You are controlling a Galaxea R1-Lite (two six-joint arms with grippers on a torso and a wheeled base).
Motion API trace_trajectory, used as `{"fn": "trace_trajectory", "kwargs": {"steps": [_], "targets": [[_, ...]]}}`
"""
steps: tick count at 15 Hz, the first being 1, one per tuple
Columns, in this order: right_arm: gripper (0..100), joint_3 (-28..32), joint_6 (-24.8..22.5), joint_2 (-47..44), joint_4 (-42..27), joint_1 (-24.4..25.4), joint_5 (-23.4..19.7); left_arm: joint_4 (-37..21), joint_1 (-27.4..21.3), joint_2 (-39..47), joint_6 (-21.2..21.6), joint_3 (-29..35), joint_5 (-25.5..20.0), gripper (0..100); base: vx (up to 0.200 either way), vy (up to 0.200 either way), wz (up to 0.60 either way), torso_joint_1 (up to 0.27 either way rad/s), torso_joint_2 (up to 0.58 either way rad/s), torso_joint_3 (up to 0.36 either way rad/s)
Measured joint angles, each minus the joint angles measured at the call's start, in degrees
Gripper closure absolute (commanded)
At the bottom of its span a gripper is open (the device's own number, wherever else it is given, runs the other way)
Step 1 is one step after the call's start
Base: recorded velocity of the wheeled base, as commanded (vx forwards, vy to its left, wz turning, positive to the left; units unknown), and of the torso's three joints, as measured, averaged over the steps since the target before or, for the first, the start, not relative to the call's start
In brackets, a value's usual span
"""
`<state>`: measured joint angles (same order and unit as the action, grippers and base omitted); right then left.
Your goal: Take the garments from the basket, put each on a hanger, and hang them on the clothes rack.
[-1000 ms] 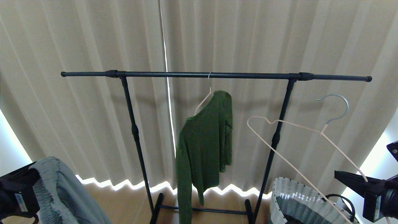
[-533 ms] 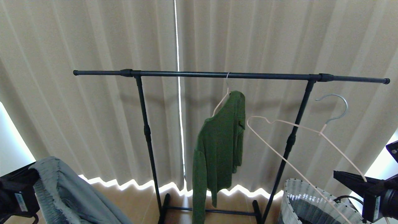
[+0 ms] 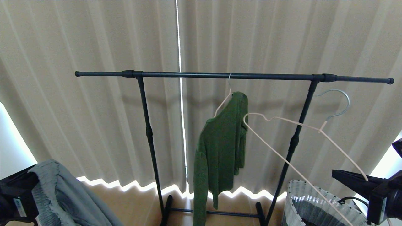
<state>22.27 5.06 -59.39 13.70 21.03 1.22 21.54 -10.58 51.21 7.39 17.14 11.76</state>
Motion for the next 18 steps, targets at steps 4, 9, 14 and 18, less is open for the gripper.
{"fn": "trace_trajectory", "kwargs": {"steps": [4, 9, 14, 18], "targets": [[100, 0.2, -0.3, 0.1, 2.5, 1.9, -4.7, -0.1, -0.3, 2.8, -0.1, 3.7, 0.0, 100, 0.000, 0.000, 0.00, 0.000, 0.00, 0.000], [100, 2.3, 1.8, -5.3, 4.7, 10.8, -6.2, -0.1, -4.3, 14.2, -2.0, 16.3, 2.3, 100, 0.000, 0.000, 0.00, 0.000, 0.00, 0.000], [100, 3.1, 7.3, -13.8, 15.4, 23.5, -6.1, -0.1, -9.9, 29.6, -8.0, 29.3, 19.3, 100, 0.000, 0.000, 0.00, 0.000, 0.00, 0.000], [100, 4.2, 8.0, -17.6, 16.0, 30.4, -5.9, -0.2, -11.8, 37.8, -11.3, 35.8, 24.7, 100, 0.000, 0.000, 0.00, 0.000, 0.00, 0.000]]}}
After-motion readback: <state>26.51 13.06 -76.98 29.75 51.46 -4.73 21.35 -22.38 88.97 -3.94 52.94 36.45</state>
